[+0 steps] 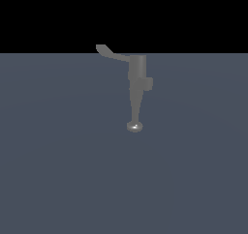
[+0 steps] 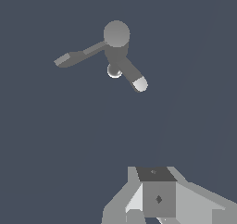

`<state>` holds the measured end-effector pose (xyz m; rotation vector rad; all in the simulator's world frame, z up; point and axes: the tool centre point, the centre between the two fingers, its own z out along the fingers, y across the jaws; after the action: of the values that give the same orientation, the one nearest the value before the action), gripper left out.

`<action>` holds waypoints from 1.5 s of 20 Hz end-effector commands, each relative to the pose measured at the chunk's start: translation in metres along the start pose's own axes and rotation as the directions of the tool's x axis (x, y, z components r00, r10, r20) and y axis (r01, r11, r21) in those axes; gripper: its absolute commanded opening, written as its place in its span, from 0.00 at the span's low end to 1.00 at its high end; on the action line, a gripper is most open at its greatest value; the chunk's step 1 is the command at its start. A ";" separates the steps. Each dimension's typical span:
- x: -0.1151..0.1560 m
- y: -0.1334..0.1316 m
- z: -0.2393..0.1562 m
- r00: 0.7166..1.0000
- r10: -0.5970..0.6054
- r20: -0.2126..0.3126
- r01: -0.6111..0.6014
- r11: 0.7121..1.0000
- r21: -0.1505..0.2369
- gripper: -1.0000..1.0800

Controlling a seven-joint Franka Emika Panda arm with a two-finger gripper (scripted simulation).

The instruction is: Turn on the faucet by rotating a designated handle.

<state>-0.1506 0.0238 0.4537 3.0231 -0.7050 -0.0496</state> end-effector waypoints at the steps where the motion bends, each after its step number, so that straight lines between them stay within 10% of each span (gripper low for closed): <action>1: 0.011 -0.008 0.005 0.998 0.060 -0.005 -0.060 0.998 -0.004 0.00; 15: 0.071 -0.052 0.042 0.927 0.375 -0.026 -0.375 0.927 -0.004 0.00; 30: 0.128 -0.098 0.096 0.746 0.666 -0.016 -0.665 0.746 0.024 0.00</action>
<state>-0.0030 0.0508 0.3568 2.6038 -1.6872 0.0151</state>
